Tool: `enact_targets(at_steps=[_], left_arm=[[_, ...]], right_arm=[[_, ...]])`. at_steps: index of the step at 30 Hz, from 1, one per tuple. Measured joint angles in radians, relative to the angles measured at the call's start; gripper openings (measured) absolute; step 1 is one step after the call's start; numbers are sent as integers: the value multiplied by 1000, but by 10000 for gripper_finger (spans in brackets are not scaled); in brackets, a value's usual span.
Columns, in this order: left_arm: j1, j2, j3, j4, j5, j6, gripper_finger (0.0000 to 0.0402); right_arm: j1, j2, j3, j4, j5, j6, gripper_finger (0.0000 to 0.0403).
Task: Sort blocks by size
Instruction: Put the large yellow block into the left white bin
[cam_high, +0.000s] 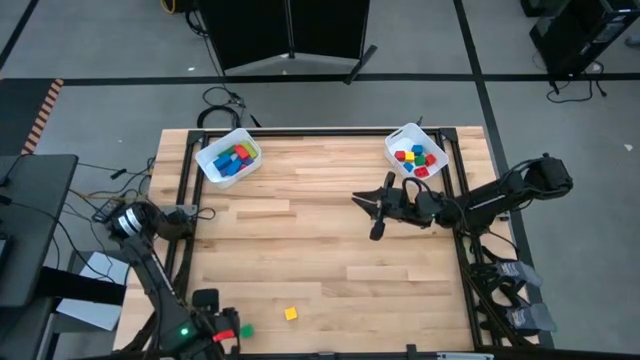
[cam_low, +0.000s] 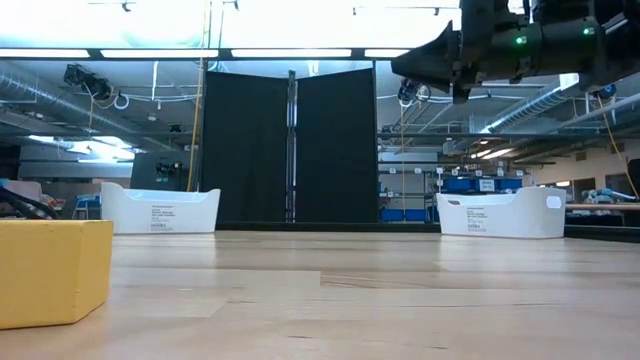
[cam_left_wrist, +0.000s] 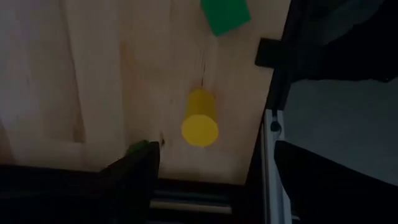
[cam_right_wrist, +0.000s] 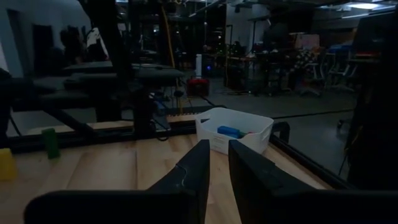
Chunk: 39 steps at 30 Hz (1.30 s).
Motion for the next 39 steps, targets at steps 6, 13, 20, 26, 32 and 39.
enact_targets(at_steps=[6, 13, 20, 26, 32, 39], left_arm=[[-21, 28, -5, 13, -46, -5, 324], [-22, 36, -44, 24, -47, -68, 324], [-45, 36, -88, 107, -33, -127, 324], [-58, 35, -109, 118, -51, -145, 323], [-68, 35, -141, 126, -70, -150, 323], [-81, 35, -165, 168, -78, -155, 323]], right_arm=[[21, 0, 0, 0, 0, 0, 70], [48, 0, 0, 0, 0, 0, 69], [69, 0, 0, 1, 0, 0, 69], [73, 1, 0, 1, 1, 0, 67], [73, 1, 0, 2, 1, 0, 67], [73, 1, 0, 7, 1, 0, 67]])
